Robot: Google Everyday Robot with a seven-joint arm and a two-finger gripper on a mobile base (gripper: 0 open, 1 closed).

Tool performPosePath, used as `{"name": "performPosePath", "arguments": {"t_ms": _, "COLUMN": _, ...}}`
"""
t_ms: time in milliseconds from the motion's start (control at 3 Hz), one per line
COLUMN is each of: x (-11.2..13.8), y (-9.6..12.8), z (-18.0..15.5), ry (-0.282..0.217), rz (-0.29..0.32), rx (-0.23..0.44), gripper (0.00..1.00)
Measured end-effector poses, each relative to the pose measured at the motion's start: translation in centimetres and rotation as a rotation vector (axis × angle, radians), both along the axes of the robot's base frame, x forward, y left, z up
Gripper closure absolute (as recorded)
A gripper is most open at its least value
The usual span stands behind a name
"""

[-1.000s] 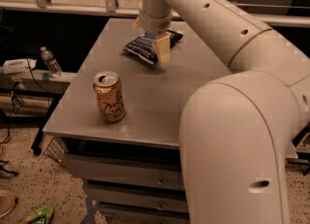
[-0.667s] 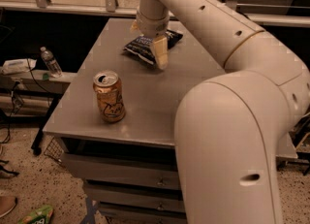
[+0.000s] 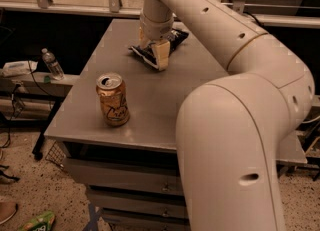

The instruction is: Move blue chip bag near orange can

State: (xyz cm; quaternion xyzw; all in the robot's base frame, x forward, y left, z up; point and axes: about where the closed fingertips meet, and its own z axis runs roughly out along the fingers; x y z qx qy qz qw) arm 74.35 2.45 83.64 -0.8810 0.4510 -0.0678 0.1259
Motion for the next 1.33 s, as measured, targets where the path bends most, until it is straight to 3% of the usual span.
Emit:
{"name": "performPosePath", "arguments": {"t_ms": 667, "x": 0.0, "y": 0.0, "z": 0.4, "ry": 0.0, "rz": 0.0, "rx": 0.0, "gripper": 0.89}}
{"name": "performPosePath", "arguments": {"t_ms": 1000, "x": -0.4, "y": -0.4, "z": 3.7, "ry": -0.049, "rz": 0.004, "rx": 0.006, "gripper": 1.0}}
{"name": "performPosePath", "arguments": {"t_ms": 1333, "x": -1.8, "y": -0.8, "z": 7.9, "ry": -0.091, "rz": 0.027, "rx": 0.046, "gripper": 1.0}}
